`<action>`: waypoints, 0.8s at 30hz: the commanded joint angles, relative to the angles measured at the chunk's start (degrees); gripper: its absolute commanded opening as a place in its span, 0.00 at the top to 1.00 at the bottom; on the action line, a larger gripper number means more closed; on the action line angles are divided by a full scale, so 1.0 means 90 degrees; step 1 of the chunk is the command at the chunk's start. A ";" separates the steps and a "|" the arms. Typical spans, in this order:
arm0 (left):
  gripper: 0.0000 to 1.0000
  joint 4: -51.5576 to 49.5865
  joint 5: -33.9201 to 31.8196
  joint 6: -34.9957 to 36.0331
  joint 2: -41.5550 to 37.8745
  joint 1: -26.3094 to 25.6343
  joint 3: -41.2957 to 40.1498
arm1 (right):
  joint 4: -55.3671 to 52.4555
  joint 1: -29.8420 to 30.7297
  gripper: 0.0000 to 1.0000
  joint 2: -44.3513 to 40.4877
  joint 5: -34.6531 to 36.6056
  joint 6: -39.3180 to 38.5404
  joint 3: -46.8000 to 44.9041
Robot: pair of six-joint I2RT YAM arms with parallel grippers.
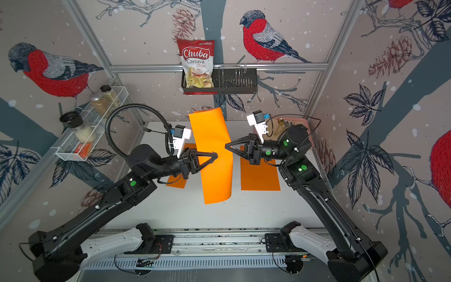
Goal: Fold the rectangular paper in half along the long edge
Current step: Fold the paper.
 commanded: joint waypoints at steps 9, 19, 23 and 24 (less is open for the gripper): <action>1.00 0.0303 0.0232 -0.0009 0.0021 -0.0070 0.0030 | 0.0951 -0.0110 0.98 0.0010 0.0129 0.0484 -0.0002; 1.00 0.0262 0.0218 0.0038 0.0078 -0.0138 0.0025 | 0.1251 -0.0243 0.92 0.0038 0.0127 0.0714 0.0032; 1.00 0.0205 0.0201 0.0092 0.0118 -0.0194 0.0030 | 0.1465 -0.0291 1.00 0.0051 0.0110 0.0836 0.0028; 1.00 0.0187 0.0199 0.0103 0.0123 -0.0206 0.0035 | 0.1506 -0.0287 1.00 0.0048 0.0112 0.0846 0.0029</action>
